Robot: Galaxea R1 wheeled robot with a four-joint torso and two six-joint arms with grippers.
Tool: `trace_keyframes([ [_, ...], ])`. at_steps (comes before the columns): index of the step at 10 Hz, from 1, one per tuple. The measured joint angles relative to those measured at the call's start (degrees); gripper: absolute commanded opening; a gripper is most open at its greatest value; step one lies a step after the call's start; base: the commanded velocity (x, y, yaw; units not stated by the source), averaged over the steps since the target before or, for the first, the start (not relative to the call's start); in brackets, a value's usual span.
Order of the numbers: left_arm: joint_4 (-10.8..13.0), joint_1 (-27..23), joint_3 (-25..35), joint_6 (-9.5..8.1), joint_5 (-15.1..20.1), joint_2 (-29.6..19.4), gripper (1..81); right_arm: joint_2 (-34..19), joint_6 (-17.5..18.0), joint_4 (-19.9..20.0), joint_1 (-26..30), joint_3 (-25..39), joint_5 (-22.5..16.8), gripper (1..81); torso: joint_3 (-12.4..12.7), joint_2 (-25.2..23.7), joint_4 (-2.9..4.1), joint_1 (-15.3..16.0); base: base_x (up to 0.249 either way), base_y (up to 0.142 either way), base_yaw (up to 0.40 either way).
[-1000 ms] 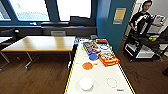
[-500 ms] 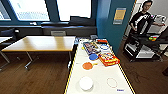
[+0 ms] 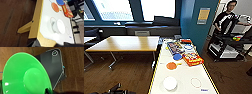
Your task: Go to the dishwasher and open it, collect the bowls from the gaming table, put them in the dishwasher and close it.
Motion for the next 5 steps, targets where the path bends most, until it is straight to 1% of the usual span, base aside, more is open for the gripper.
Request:
trace_keyframes([
  [1, -0.1, -1.9, -1.4, -5.99, 1.3, 0.0, 81.1, 0.2, 0.0, 0.0, 0.0, 0.0, 0.0, 1.0, 0.0, 0.0, 0.0, 0.0, 0.0, 0.0, 0.0],
  [2, -0.2, -2.8, -3.2, -11.61, 2.6, 0.0, 81.1, 0.4, 0.0, -0.1, 0.0, 0.0, -0.1, 1.0, 0.0, 0.0, 0.0, 0.0, 0.0, 0.0, 0.0],
  [3, -0.2, -3.7, -4.4, -14.81, 3.7, 0.1, 81.1, 0.4, 0.0, -0.1, 0.1, 0.0, -0.1, 1.0, 0.0, 0.0, 0.0, 0.0, 0.0, 0.0, 0.0],
  [4, -0.2, -4.8, -5.4, -15.93, 4.1, 0.9, 81.1, 0.5, 0.0, -0.1, 0.2, 0.0, -0.1, 1.0, 0.0, 0.0, 0.0, 0.0, 0.0, 0.0, 0.0],
  [5, -0.1, -5.3, -5.5, -15.96, 4.2, 2.2, 81.1, 0.5, 0.0, -0.1, 0.2, 0.0, -0.2, 1.0, 0.0, 0.0, 0.0, 0.0, 0.0, 0.0, 0.0],
])
